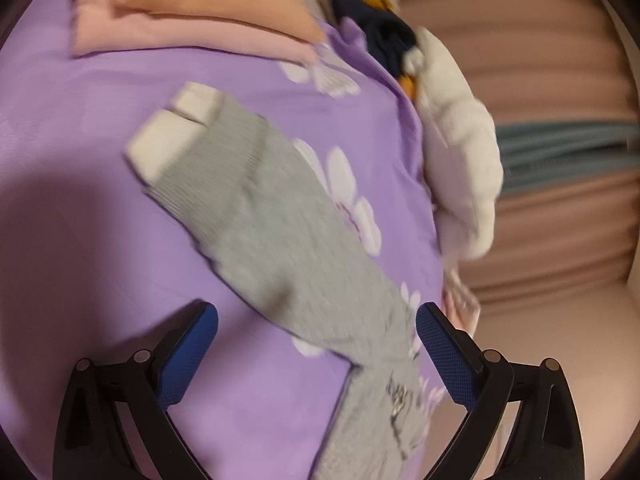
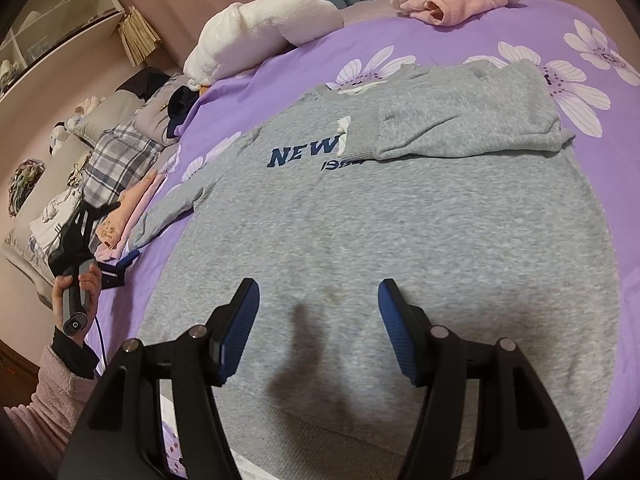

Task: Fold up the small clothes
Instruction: 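Grasp the other sleeve cuff with the left gripper and lift it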

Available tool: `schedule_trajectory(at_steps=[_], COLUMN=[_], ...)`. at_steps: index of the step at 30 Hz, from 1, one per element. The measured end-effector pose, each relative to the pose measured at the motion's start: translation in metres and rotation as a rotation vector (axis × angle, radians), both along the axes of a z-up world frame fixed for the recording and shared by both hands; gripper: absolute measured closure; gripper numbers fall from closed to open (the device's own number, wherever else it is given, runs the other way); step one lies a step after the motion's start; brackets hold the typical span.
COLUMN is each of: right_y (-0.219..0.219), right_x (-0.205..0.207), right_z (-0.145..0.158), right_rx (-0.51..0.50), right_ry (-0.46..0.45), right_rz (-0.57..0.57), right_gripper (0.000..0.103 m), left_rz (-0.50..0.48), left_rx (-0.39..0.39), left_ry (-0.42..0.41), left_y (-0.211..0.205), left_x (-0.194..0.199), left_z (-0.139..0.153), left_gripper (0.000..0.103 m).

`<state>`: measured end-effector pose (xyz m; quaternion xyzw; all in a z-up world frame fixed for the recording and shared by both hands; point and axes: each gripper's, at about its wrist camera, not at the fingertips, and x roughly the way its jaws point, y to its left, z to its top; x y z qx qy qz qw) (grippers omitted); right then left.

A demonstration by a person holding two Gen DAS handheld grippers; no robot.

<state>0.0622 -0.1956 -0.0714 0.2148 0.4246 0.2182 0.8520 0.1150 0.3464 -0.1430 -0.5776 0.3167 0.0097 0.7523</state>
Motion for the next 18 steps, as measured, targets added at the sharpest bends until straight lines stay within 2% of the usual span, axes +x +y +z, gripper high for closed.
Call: schedule_trajectory(at_steps=[2,5,11,12,14,15,16,17,18], right_y=[0.001,0.003,0.002,0.002,0.003,0.004,0.004,0.005,0.006], right_x=[0.000,0.000,0.003,0.004,0.005,0.006,0.006,0.006,0.006], right_z=[0.000,-0.002,-0.006,-0.006,-0.007,-0.008,-0.008,-0.008,-0.008], right_rx=[-0.005,-0.021,-0.041,-0.043,-0.045,-0.045,-0.046,-0.048,-0.050], right_ry=[0.002,0.009,0.025,0.028,0.032,0.034,0.035,0.034,0.033], right_rz=[0.003,0.005,0.003,0.003,0.003,0.004,0.005,0.006,0.007], right_gripper=[0.041,0.041,0.040,0.040,0.040,0.040,0.040,0.040,0.040], left_rz=[0.021,0.035,0.113,0.122,0.140,0.146,0.147,0.148,0.145], left_rx=[-0.002,0.049,0.067,0.079,0.105,0.123,0.141,0.150,0.156], left_ry=[-0.012,0.004,0.006,0.012,0.037,0.057,0.084,0.109,0.134], left_y=[0.011,0.016,0.038,0.039,0.041,0.041,0.042,0.042,0.042], left_x=[-0.001,0.012,0.018,0.019,0.018,0.019,0.020,0.021,0.021], left_z=[-0.001,0.003,0.000,0.000,0.001,0.001,0.000,-0.002,-0.005], left_gripper=[0.005,0.005,0.005,0.007,0.018,0.031,0.048,0.057,0.071])
